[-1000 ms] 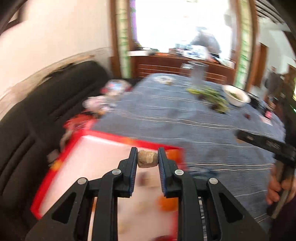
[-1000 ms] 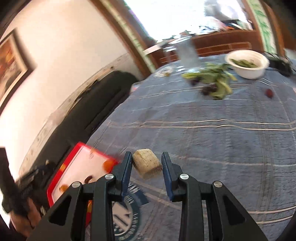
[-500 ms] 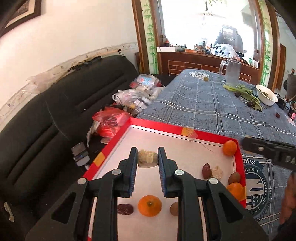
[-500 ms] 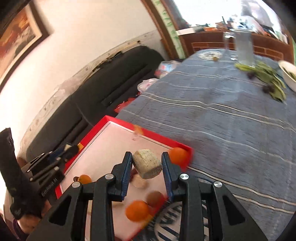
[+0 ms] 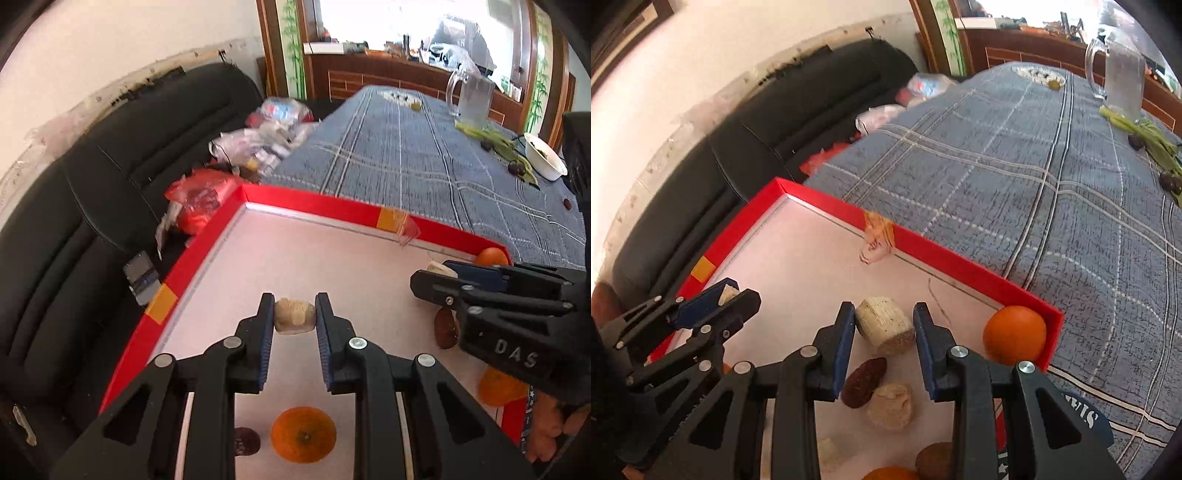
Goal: Organize fruits
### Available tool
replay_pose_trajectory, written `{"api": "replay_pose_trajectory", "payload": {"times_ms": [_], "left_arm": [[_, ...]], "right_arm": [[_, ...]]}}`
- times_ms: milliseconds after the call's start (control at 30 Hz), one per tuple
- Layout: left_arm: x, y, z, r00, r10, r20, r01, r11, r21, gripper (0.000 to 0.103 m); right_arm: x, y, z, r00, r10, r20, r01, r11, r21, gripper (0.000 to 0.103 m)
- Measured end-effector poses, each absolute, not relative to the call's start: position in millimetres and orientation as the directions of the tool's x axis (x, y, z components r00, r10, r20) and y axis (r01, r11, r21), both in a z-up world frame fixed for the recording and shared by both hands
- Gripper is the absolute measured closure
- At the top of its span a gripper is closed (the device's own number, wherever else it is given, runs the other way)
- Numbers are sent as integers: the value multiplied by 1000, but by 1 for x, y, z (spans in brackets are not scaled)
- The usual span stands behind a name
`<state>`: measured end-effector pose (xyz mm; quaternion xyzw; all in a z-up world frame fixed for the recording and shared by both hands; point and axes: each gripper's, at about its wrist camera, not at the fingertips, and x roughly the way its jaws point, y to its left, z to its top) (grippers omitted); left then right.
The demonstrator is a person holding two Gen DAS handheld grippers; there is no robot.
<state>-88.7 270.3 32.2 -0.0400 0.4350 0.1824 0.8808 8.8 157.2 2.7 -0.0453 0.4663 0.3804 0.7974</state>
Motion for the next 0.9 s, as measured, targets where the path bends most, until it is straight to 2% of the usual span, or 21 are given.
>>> {"api": "replay_pose_trajectory", "payload": {"times_ms": [167,200,233,267,300,333,467,600,633,767,900], "left_arm": [[-81,273,22,507,243,-827,-334,940,72,79],[-80,274,20,498,241,-833,-334,940,73,75],[-80,273,21,495,255,-831,-341,936,84,68],[-82,271,23,492,285,-823,-352,929,111,50],[-84,269,25,498,303,-813,-357,925,126,37],[-86,266,27,506,322,-801,-365,920,139,34],[-109,248,53,572,375,-729,-388,907,162,31],[-140,224,85,657,404,-637,-399,903,161,15],[-146,219,91,673,408,-617,-400,902,162,13],[-182,186,124,764,409,-498,-385,910,156,0],[-207,161,145,817,379,-434,-351,925,147,0]], "right_arm": [[8,158,3,271,550,-790,-651,709,270,70],[8,157,4,274,549,-790,-649,712,270,68],[6,153,6,283,554,-783,-641,716,275,65],[6,149,8,289,564,-773,-635,718,286,60],[3,140,13,292,585,-756,-632,712,307,56],[0,134,18,297,598,-744,-630,709,318,55],[-22,101,40,371,628,-685,-628,713,314,52],[-56,64,65,475,637,-607,-624,730,279,47],[-67,53,72,506,637,-582,-623,737,264,46],[-110,16,95,607,630,-485,-614,759,216,31],[-149,-13,113,683,609,-402,-599,783,168,24]]}}
